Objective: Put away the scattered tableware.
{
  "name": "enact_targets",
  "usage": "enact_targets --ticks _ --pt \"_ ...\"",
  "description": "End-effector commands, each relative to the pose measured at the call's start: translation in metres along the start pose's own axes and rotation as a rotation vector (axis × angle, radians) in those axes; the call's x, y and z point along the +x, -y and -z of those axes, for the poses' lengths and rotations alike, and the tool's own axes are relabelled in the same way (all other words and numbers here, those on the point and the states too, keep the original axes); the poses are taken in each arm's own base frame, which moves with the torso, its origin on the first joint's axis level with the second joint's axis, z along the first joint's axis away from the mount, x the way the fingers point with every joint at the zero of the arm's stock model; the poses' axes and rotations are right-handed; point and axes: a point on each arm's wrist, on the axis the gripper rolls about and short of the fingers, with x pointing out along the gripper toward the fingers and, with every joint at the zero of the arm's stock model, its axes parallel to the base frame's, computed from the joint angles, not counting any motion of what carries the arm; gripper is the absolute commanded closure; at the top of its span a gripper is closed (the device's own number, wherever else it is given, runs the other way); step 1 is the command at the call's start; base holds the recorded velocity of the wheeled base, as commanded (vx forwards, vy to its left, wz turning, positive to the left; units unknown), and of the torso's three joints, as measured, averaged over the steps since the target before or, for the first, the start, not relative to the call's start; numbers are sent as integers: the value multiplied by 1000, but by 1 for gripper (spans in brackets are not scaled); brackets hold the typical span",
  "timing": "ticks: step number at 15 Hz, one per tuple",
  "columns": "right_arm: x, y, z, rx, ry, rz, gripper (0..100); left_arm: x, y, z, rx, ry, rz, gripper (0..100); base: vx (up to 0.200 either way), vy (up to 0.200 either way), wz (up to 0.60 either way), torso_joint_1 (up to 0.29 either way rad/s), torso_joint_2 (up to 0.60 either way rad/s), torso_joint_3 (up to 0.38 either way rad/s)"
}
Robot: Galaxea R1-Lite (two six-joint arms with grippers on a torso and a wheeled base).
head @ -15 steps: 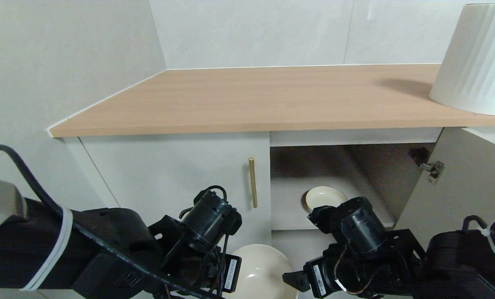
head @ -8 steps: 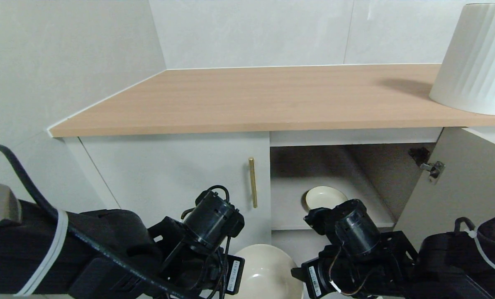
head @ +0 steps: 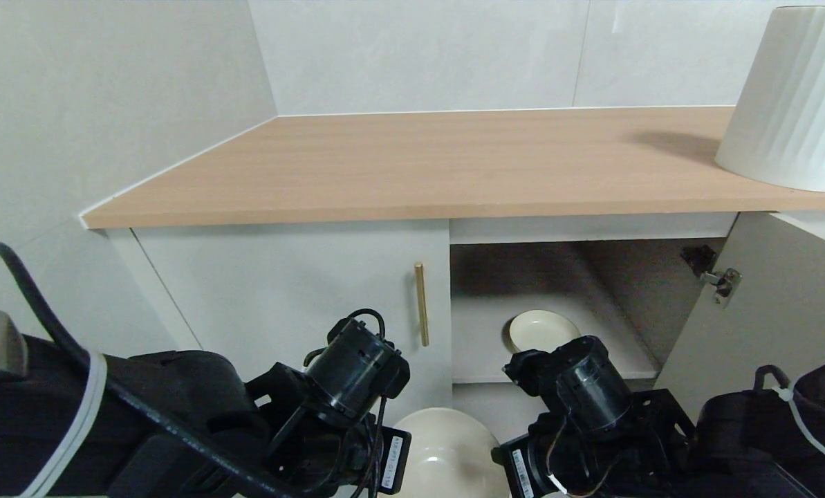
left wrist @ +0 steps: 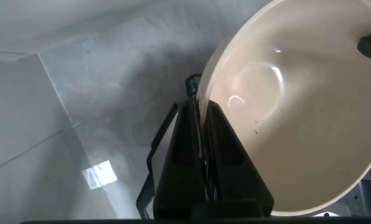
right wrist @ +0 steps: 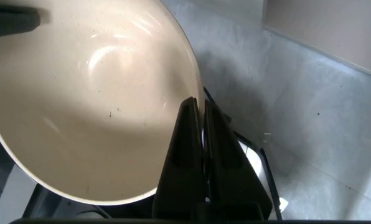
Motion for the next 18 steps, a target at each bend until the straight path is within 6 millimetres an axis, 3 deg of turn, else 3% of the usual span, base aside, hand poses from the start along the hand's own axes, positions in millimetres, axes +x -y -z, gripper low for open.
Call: enact_targets --ticks 1,2,12,16,18 --pt "2 1 1 0 -7 6 100 -1 0 0 0 2 -2 100 0 0 0 0 0 0" --pt "2 0 1 -1 -7 6 100 -1 0 0 0 1 -3 0 0 0 0 0 0 0" --pt "6 3 5 -5 -32 23 100 -1 0 0 0 0 0 0 0 0 0 0 0 0" --pt "8 31 -6 19 -95 170 100 -1 0 0 -20 2 0 0 0 0 0 0 0 0" --pt "8 62 -25 98 -67 283 100 -1 0 0 -20 0 -1 0 0 0 0 0 0 0"
